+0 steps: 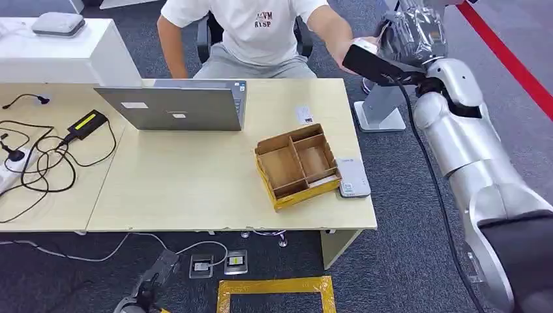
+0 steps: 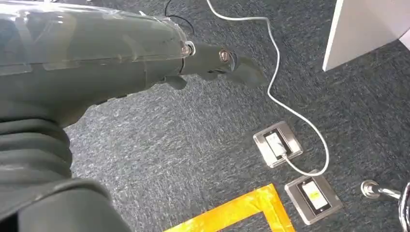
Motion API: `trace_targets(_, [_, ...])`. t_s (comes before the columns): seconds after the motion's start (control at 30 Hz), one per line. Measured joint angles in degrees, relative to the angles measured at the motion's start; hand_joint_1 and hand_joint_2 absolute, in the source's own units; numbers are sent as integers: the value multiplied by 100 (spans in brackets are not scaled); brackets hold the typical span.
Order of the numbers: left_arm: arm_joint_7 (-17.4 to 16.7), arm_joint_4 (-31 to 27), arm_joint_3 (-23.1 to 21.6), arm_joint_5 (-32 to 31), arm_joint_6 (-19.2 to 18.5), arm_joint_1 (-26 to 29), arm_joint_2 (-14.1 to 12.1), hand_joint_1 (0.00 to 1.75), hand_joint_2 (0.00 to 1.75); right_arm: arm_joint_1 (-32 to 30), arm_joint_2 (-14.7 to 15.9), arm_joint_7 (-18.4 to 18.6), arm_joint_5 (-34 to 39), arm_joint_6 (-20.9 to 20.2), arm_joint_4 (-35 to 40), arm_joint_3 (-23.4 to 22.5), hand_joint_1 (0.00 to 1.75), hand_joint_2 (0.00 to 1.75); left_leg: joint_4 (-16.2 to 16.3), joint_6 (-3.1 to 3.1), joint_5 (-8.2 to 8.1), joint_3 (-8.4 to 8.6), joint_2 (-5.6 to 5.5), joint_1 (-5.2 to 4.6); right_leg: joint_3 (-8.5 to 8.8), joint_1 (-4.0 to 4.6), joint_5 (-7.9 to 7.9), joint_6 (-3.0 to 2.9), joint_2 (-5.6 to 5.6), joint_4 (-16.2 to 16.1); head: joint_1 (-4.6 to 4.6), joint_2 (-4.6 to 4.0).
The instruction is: Pass the card to the sensor for recognition and then transmit it.
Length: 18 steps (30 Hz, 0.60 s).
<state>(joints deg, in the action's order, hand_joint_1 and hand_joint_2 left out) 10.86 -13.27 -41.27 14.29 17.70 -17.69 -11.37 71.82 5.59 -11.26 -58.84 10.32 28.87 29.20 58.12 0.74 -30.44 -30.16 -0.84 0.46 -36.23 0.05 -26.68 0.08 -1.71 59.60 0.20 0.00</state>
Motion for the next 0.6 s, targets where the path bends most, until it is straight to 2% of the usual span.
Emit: trace_targets(0.6, [-2, -9, 0, 4, -31, 0, -55, 0, 0, -1, -149, -17, -6, 46, -461, 7, 175, 175, 0, 0, 0, -1, -3, -1, 0, -1, 0, 0, 1, -1, -2, 0])
